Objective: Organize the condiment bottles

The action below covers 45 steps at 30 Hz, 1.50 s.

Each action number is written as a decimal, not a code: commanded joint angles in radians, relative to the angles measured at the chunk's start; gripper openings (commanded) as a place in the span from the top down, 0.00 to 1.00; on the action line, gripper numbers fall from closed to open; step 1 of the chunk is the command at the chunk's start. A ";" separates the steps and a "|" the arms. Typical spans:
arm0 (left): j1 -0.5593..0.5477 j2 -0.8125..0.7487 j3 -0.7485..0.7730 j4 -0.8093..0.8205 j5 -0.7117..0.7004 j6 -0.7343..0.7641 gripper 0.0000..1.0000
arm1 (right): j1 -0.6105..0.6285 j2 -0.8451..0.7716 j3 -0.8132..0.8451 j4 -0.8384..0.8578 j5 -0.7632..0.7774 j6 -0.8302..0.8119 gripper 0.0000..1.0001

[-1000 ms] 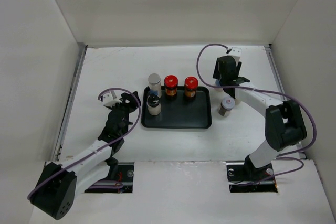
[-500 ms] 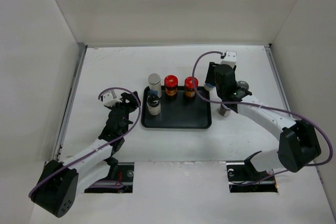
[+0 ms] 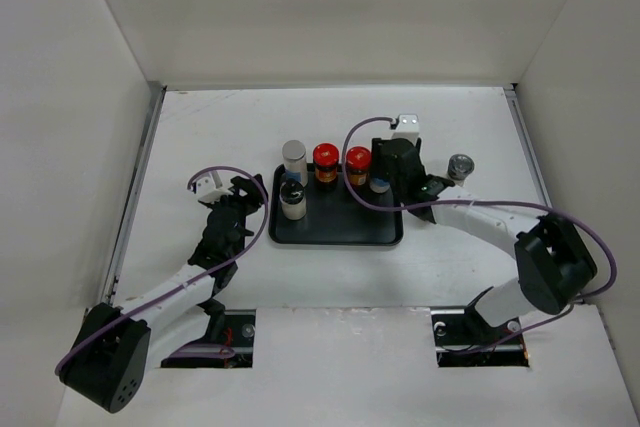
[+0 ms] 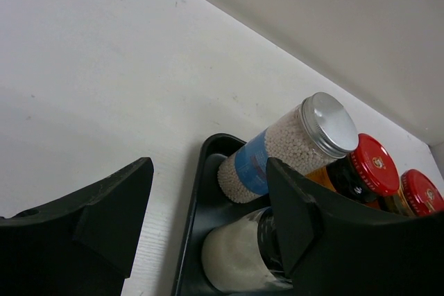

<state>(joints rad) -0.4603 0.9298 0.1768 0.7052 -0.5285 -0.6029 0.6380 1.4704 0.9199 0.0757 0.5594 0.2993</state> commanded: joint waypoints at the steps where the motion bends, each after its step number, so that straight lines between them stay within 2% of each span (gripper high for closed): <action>1: -0.005 -0.014 0.003 0.053 0.009 -0.009 0.35 | 0.027 0.008 0.040 0.110 -0.009 0.034 0.54; 18: -0.005 0.009 0.007 0.056 0.013 -0.011 0.35 | 0.032 0.021 0.031 0.118 0.088 -0.025 0.50; 20: -0.008 0.000 0.007 0.056 0.015 -0.011 0.35 | 0.032 0.031 0.034 0.121 0.091 -0.029 0.45; 23: 0.004 0.006 0.006 0.056 0.015 -0.011 0.35 | 0.032 0.039 0.033 0.122 0.091 -0.029 0.28; 26: -0.005 -0.006 0.003 0.053 0.015 -0.011 0.35 | 0.032 0.028 0.028 0.122 0.094 -0.031 0.21; 31: 0.007 -0.005 0.003 0.054 0.015 -0.011 0.35 | 0.032 -0.074 0.002 0.114 0.108 -0.025 0.14; 35: -0.001 -0.028 -0.005 0.054 0.005 -0.011 0.35 | 0.032 -0.185 -0.064 0.118 0.160 -0.017 0.14; 40: -0.002 -0.032 -0.003 0.046 0.015 -0.014 0.35 | 0.009 -0.335 -0.222 0.087 0.284 0.058 0.20; 45: -0.004 -0.014 0.000 0.054 0.016 -0.018 0.35 | 0.007 -0.401 -0.299 -0.092 0.340 0.162 0.05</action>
<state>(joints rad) -0.4595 0.9180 0.1768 0.7074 -0.5220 -0.6102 0.6529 1.0878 0.6441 0.0856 0.8307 0.3756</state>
